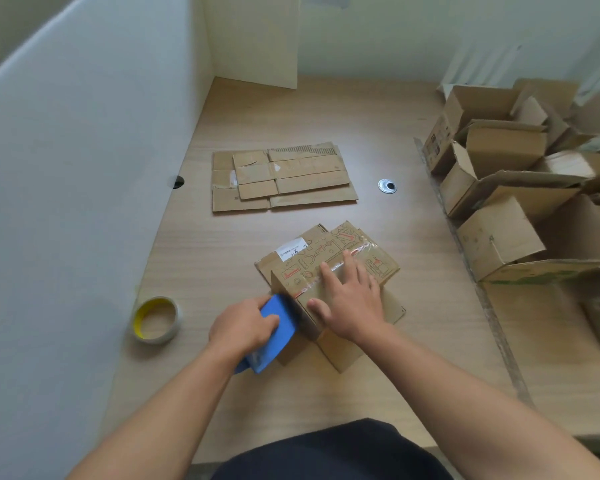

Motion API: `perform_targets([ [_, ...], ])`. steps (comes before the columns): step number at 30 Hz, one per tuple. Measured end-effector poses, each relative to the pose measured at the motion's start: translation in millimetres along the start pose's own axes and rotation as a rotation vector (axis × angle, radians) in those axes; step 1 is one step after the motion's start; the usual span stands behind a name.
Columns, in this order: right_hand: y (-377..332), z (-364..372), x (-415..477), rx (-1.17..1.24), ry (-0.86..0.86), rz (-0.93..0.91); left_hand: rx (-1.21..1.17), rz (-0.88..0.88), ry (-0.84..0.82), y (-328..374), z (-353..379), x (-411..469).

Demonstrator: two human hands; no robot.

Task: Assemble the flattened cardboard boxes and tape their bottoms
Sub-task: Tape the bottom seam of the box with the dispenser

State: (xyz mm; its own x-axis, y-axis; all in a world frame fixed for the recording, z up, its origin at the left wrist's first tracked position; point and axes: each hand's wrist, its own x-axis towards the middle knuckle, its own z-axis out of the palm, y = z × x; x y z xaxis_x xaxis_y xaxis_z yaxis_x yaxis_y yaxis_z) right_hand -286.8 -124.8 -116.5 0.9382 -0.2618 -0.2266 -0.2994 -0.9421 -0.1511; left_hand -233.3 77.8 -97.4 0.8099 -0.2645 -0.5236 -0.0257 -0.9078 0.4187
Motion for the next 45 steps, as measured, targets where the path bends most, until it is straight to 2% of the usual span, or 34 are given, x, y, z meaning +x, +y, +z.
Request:
perform_targets([
  [3,-12.5,4.9,-13.2,-0.020,0.042,-0.047,-0.089,0.011,0.006,-16.6,-8.5,-1.3],
  [7,-10.5,3.8,-10.3,-0.108,-0.045,-0.112,-0.185,-0.018,0.070,-37.9,-25.0,-4.9],
  [10,2.7,-0.5,-0.6,-0.124,-0.088,-0.186,-0.326,0.024,0.122,-47.7,-36.9,-14.1],
  [13,18.5,-4.7,8.4,-0.127,-0.144,-0.261,-0.330,0.082,0.141,-51.7,-47.5,-20.6],
  [16,30.5,-9.8,15.7,-0.127,-0.200,-0.340,-0.228,0.198,0.155,-52.2,-53.9,-24.2],
  [20,41.0,-15.9,17.8,-0.174,-0.235,-0.469,-0.131,0.462,0.195,-50.4,-54.7,-29.4],
  [23,41.1,-25.0,14.9,-0.189,-0.251,-0.444,-0.071,0.633,0.319,-52.0,-47.5,-29.7],
  [25,34.0,-33.6,12.3,-0.016,-0.238,-0.386,-0.025,0.721,0.414,-54.3,-44.1,-29.2],
  [29,17.1,-53.1,6.2,0.597,-0.136,-0.298,0.064,0.862,0.457,-51.2,-43.2,-27.4],
  [32,8.0,-62.2,2.6,0.868,-0.254,-0.316,0.077,0.913,0.451,-46.1,-45.2,-27.9],
  [34,6.5,-65.3,1.8,0.936,-0.345,-0.337,0.083,0.938,0.463,-42.1,-45.7,-29.9],
  [37,7.3,-67.8,2.9,0.926,-0.389,-0.382,0.092,0.978,0.482,-37.7,-46.9,-31.6],
  [43,10.3,-72.6,2.8,1.009,-0.402,-0.396,0.165,1.077,0.475,-36.4,-46.1,-33.0],
  [45,10.4,-71.3,4.0,1.017,-0.357,-0.389,0.165,1.093,0.478,-35.3,-45.9,-33.6],
])
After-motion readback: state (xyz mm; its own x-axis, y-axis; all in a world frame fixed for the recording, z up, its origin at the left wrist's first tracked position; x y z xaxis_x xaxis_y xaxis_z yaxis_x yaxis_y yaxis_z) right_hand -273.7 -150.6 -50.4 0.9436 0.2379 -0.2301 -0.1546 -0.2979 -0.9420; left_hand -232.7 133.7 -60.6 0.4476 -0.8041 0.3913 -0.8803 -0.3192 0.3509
